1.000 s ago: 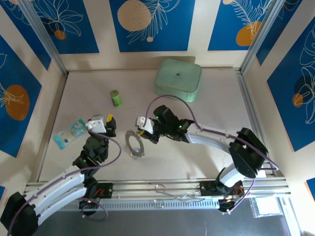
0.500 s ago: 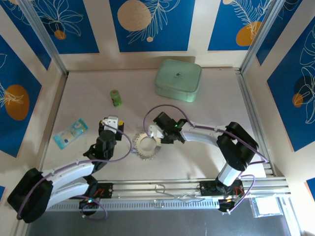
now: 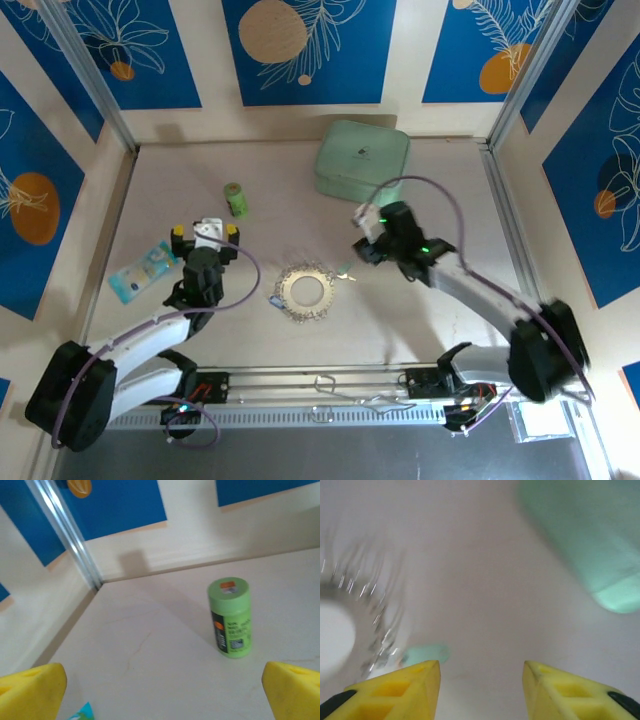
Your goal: Put the keys on the keyring
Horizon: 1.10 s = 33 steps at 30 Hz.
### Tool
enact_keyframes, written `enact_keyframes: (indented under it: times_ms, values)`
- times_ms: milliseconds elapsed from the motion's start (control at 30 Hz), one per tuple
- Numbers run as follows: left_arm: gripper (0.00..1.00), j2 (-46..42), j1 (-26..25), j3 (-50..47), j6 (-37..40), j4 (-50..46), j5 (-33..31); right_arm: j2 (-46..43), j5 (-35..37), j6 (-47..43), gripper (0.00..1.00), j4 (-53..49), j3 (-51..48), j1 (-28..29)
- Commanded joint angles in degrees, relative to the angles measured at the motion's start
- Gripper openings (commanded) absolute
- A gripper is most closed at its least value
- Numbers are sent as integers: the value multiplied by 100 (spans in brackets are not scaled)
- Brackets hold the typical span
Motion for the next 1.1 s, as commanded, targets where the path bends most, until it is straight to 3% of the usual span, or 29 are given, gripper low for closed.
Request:
enact_keyframes:
  times_ms: [0, 100, 200, 333, 467, 500, 567, 633, 733, 767, 800, 833, 900, 967, 1067]
  values:
    - [100, 140, 339, -94, 163, 636, 155, -353, -77, 1556, 54, 1608, -997, -526]
    - [100, 456, 626, -162, 104, 937, 351, -420, 559, 2161, 57, 1984, -1279, -1366]
    - [100, 1031, 808, -196, 122, 1413, 766, -200, 600, 2022, 55, 2240, -1234, -1924]
    - [100, 2004, 876, -170, 457, 2249, 1070, 93, 894, 1093, 56, 3071, -1512, -1994]
    - [100, 2974, 982, -200, 554, 3271, 1212, 737, 393, 961, 55, 4805, -2177, -2211]
    - [100, 2778, 1008, -177, 392, 2836, 1276, 760, 445, 862, 54, 5028, -2236, -2135]
    - [100, 2628, 1231, -231, 218, 2624, 1872, 918, -170, 946, 54, 5644, -2413, -2308]
    - [100, 2715, 1384, -319, 116, 2886, 2162, 1249, -122, 1057, 53, 5952, -2473, -2365]
    - [100, 3117, 1681, -526, 55, 3588, 3102, 2066, -234, 1057, 54, 7455, -2752, -2421]
    - [100, 3319, 1682, -563, 117, 3965, 3111, 1873, -222, 1079, 54, 6855, -2627, -2416]
    - [100, 3106, 1690, -539, 22, 3521, 3060, 1710, -358, 1119, 55, 6199, -2427, -2504]
    - [100, 2955, 1694, -434, -79, 3102, 2884, 1825, -448, 1148, 54, 6194, -2314, -2561]
    - [100, 3092, 1688, -131, -203, 2853, 2267, 1850, -403, 1309, 57, 5521, -1967, -2644]
    - [100, 2997, 1701, 126, -251, 2163, 2420, 1860, -804, 1397, 58, 5641, -1998, -2861]
    - [100, 3009, 1768, 112, -259, 2221, 2492, 1855, -664, 1362, 61, 5558, -1967, -2792]
